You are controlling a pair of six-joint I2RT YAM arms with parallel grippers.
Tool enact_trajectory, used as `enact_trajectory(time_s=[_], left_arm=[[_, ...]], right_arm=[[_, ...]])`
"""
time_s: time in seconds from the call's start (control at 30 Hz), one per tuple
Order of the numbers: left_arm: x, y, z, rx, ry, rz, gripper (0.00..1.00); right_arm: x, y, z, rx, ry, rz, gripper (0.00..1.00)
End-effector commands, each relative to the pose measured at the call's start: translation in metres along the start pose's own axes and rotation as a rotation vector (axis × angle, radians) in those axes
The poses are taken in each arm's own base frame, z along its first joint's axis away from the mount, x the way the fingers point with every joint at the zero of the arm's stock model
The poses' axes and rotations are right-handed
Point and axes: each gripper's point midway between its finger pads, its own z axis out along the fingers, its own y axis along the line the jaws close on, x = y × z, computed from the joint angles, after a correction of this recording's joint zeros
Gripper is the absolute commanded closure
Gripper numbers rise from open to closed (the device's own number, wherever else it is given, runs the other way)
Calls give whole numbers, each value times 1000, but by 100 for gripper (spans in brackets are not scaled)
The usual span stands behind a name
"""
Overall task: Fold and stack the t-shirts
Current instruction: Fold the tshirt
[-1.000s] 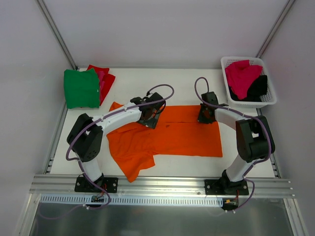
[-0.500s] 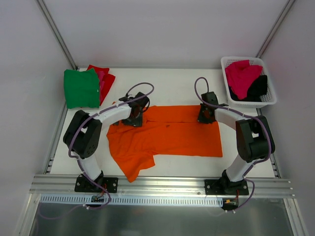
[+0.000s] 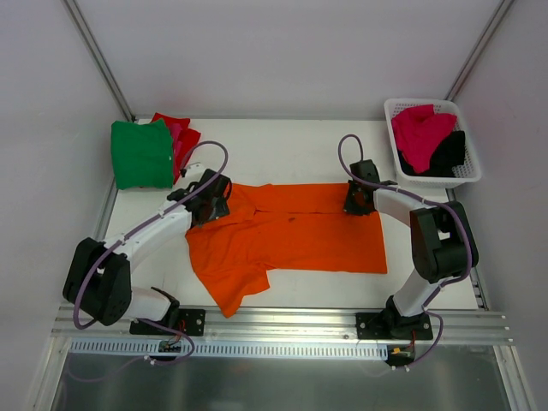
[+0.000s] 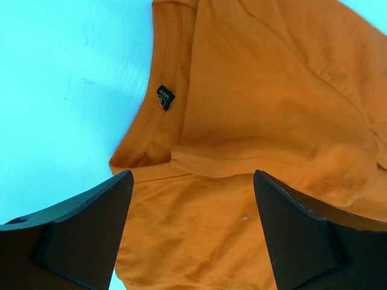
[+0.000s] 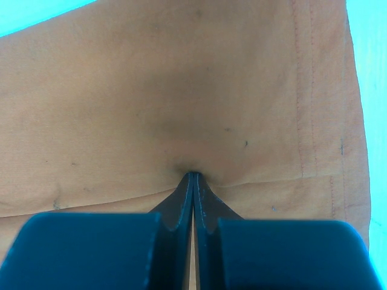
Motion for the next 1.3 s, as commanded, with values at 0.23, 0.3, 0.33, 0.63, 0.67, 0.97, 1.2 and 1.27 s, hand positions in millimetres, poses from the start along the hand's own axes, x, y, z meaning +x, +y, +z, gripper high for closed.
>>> enact_trajectory(time_s=[0.23, 0.3, 0.33, 0.63, 0.67, 0.97, 1.2, 1.27], left_arm=[[-11, -14, 36, 166, -1, -115, 38], [-19, -15, 43, 180, -6, -99, 65], [-25, -15, 45, 176, -18, -101, 79], [-62, -31, 80, 193, 18, -117, 100], [-62, -38, 81, 220, 22, -119, 100], [-52, -75, 88, 438, 8, -100, 100], [-61, -84, 76, 505, -6, -85, 100], [-59, -84, 77, 501, 2, -83, 100]], right_arm=[[2, 1, -3, 1, 9, -17, 100], [0, 1, -5, 0, -1, -18, 99], [0, 0, -6, 2, -3, -18, 99], [0, 1, -5, -3, -1, -24, 99], [1, 1, -5, -1, -1, -24, 100], [-1, 0, -5, 7, -3, -18, 99], [-38, 13, -39, -48, -117, -32, 100], [-47, 11, -44, -27, -135, -42, 100]])
